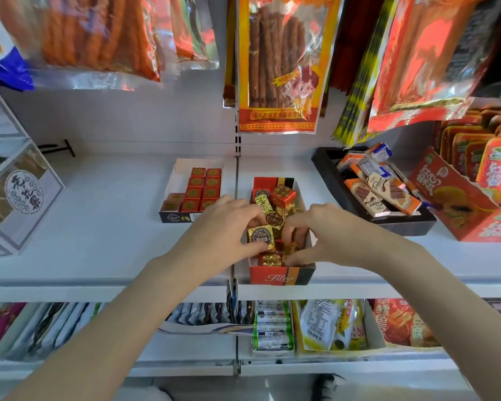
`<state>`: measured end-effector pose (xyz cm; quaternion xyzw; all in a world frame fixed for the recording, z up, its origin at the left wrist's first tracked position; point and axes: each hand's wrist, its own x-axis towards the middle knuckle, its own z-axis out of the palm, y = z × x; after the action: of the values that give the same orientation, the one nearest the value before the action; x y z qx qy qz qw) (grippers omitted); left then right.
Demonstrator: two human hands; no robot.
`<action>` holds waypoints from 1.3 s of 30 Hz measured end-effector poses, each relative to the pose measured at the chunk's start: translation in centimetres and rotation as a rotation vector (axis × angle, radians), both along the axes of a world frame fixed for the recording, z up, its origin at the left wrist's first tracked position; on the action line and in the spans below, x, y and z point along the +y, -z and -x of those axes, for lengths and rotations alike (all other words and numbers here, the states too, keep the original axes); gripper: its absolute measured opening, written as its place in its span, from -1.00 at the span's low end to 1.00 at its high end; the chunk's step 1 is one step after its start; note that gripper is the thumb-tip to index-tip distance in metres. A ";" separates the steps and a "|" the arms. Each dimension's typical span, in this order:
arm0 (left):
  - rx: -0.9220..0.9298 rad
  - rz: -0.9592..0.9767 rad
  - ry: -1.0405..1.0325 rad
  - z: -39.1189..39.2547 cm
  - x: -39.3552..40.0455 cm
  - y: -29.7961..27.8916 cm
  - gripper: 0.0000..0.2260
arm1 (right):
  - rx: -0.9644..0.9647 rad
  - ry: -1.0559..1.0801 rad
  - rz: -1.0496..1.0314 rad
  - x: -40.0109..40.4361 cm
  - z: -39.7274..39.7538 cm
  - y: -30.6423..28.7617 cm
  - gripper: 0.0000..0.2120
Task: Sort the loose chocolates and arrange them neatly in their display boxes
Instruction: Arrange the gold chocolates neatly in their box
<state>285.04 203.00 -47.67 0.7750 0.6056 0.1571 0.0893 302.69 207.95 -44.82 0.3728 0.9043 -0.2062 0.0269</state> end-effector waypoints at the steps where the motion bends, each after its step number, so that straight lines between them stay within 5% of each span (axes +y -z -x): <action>1: 0.000 -0.003 -0.002 0.0 0.0 0.0 -0.66 | -0.014 -0.018 -0.016 -0.1 0.2 0.0 -0.72; 14: -0.144 0.029 -0.021 0.1 -0.1 0.0 -0.70 | -0.150 -0.115 -0.126 -0.1 1.8 0.1 -0.80; 19: -0.370 0.079 -0.054 0.3 0.0 -0.3 -0.80 | 0.149 0.059 0.084 0.7 0.0 -0.9 -0.66; 24: -0.643 0.165 -0.069 -0.8 0.3 -1.4 -0.82 | 0.420 0.120 0.186 0.7 -0.1 -0.5 -0.79; 27: -0.472 0.136 -0.047 -0.8 0.0 -1.5 -0.89 | 0.368 0.127 0.217 1.0 -1.1 -0.1 -0.84; 33: -0.061 0.144 0.028 -0.1 -1.1 -1.4 -0.85 | 0.370 0.094 -0.066 0.6 -1.9 0.3 -0.77; 39: -0.001 0.220 0.075 -0.3 -1.1 -1.0 -0.78 | 0.237 -0.082 -0.150 0.4 -2.2 1.1 -0.86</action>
<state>285.30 201.91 -46.66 0.7825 0.5898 0.0863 0.1799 304.88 208.38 -45.90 0.3093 0.9286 -0.1793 -0.0997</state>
